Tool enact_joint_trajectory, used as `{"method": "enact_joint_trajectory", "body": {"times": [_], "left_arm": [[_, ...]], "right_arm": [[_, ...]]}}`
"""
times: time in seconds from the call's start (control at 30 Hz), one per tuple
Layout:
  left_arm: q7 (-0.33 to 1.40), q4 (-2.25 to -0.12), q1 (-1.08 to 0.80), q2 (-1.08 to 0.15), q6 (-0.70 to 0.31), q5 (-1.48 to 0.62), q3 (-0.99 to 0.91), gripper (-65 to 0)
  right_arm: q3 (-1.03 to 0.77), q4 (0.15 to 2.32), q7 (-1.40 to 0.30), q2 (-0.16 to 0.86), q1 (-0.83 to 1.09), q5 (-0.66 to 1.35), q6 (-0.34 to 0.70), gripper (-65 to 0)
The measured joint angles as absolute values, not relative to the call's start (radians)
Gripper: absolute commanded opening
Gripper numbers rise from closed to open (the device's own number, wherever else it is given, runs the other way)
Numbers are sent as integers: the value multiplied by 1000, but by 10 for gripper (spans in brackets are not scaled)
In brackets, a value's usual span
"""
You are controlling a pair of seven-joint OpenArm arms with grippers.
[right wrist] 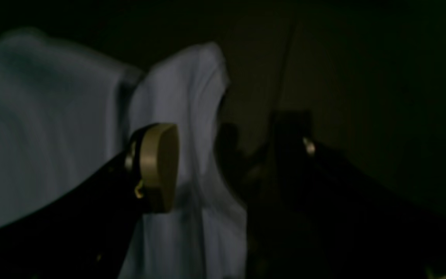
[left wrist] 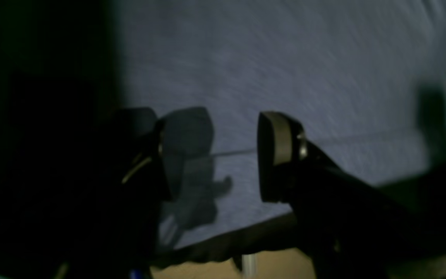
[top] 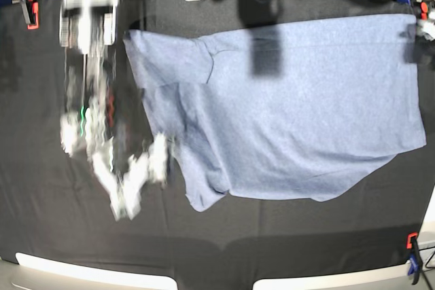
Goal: Layout the t-shirt on the table in an organized manner, then fold the t-shirt properly
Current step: 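Lower the shirt onto the table and pull its edge with the right gripper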
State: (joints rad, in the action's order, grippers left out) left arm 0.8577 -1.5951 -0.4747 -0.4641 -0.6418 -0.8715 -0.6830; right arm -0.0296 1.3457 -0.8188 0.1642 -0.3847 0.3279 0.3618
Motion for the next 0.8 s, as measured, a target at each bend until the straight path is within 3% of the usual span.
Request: {"method": "enact_joint_trajectory", "body": {"times": [0.17, 0.4, 0.8], "left_arm": [[808, -1595, -476, -439, -638, -811, -660, -373], [808, -1595, -473, -440, -638, -811, -660, -373], [808, -1595, -456, -438, -637, -823, -660, -373]], "right_arm": [[-28, 957, -816, 138, -639, 340, 371, -274], [-29, 467, -657, 118, -885, 252, 401, -274], [-29, 366, -575, 2, -809, 135, 422, -275]]}}
